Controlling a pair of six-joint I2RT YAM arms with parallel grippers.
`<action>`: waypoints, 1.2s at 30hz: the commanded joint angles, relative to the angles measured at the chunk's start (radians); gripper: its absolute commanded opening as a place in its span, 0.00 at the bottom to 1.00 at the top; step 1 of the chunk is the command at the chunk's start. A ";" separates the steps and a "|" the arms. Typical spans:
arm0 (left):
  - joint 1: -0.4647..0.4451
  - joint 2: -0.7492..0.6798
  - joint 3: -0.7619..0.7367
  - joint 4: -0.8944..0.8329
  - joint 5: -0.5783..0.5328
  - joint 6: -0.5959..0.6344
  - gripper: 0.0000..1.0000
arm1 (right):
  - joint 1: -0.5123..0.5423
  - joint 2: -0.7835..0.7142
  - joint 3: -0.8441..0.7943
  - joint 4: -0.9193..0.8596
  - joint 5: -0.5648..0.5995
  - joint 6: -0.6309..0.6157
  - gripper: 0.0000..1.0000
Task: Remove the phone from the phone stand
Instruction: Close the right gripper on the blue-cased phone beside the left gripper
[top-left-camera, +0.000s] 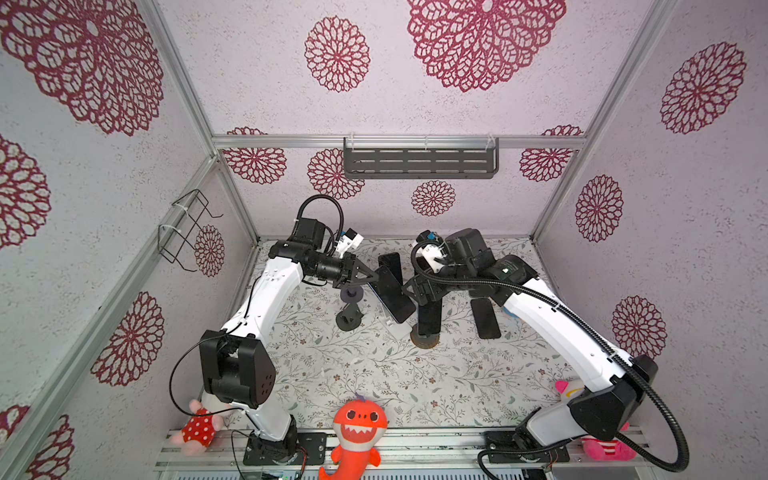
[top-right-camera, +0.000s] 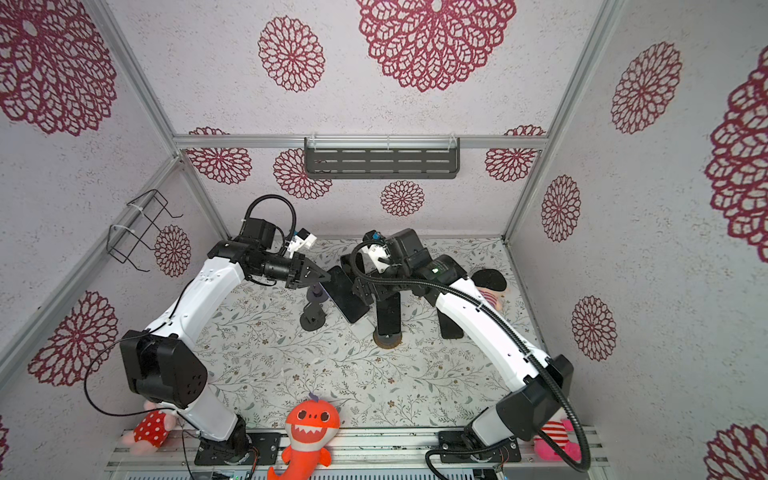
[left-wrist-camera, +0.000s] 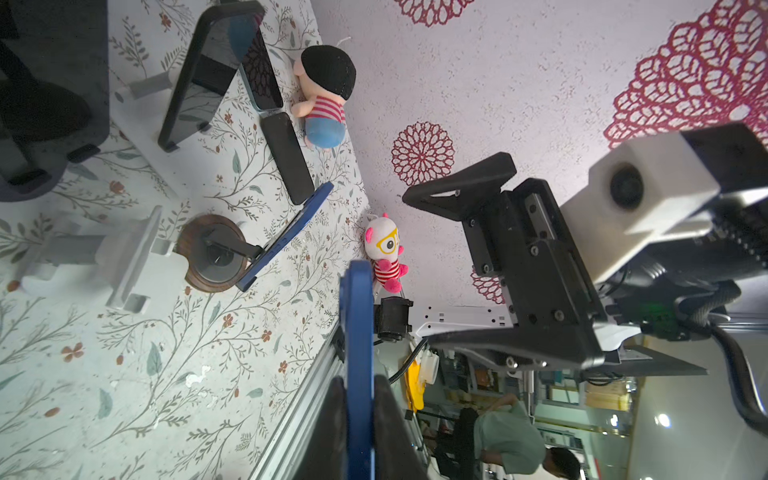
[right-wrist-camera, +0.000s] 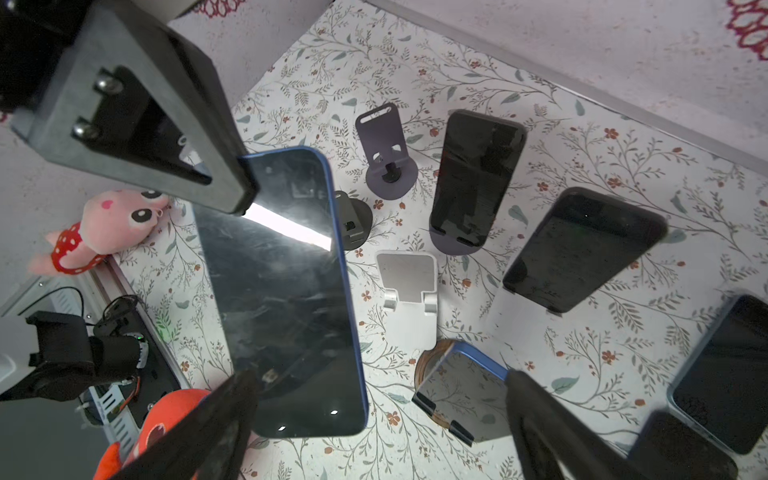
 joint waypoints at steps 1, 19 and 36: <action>0.022 0.000 0.006 -0.006 0.091 0.034 0.00 | 0.043 0.026 0.060 -0.008 0.036 -0.060 0.96; 0.041 -0.001 -0.042 0.046 0.099 0.039 0.00 | 0.146 0.186 0.112 0.041 0.082 -0.088 0.89; 0.055 -0.021 -0.102 0.138 0.117 -0.002 0.09 | 0.151 0.204 0.106 0.085 0.111 -0.049 0.58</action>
